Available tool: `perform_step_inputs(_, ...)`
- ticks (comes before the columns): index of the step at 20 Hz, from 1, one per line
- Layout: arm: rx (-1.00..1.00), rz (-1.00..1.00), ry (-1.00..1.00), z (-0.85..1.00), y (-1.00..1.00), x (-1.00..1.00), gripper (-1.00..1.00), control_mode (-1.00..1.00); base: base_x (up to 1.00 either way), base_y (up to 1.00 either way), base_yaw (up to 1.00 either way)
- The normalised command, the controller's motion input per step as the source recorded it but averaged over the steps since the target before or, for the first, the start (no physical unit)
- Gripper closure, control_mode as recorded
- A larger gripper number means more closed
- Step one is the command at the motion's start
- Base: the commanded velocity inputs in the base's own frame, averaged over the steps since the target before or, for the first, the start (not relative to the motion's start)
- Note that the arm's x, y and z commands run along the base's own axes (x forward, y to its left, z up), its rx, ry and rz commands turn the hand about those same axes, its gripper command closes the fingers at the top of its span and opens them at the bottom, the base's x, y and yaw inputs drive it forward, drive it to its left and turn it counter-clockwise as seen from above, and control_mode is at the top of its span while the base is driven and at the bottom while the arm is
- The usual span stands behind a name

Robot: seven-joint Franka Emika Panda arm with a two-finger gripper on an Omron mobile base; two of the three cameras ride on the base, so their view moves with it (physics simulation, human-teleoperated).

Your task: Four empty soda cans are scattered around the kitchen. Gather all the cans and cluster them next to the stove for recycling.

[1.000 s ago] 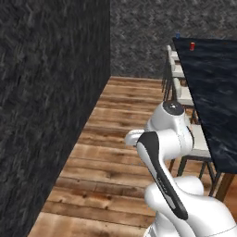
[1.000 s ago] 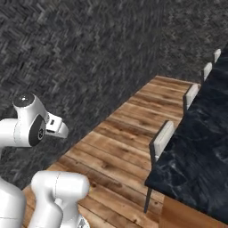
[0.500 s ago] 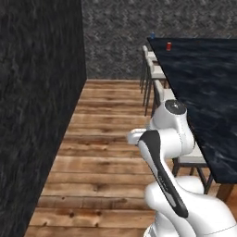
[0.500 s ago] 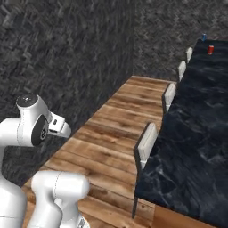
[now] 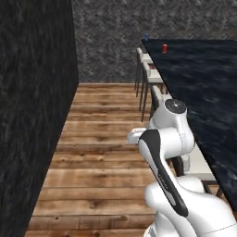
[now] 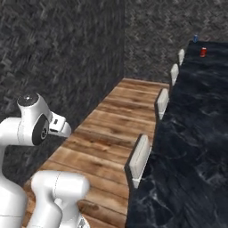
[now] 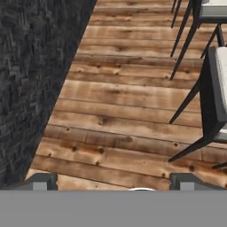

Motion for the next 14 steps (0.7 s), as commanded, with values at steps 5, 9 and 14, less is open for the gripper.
perform_step_inputs(5, 0.00, 0.00, 0.00, 0.00, 0.00, 0.00, -1.00, 1.00, 0.62, 0.04, -0.10)
perform_step_inputs(9, 0.00, 0.00, 0.00, 0.00, 0.00, 0.00, -1.00, 1.00, 0.64, 0.06, -0.09)
perform_step_inputs(14, 0.00, 0.00, 0.00, 0.00, 0.00, 0.00, -1.00, 1.00, 0.58, 0.27, -0.08)
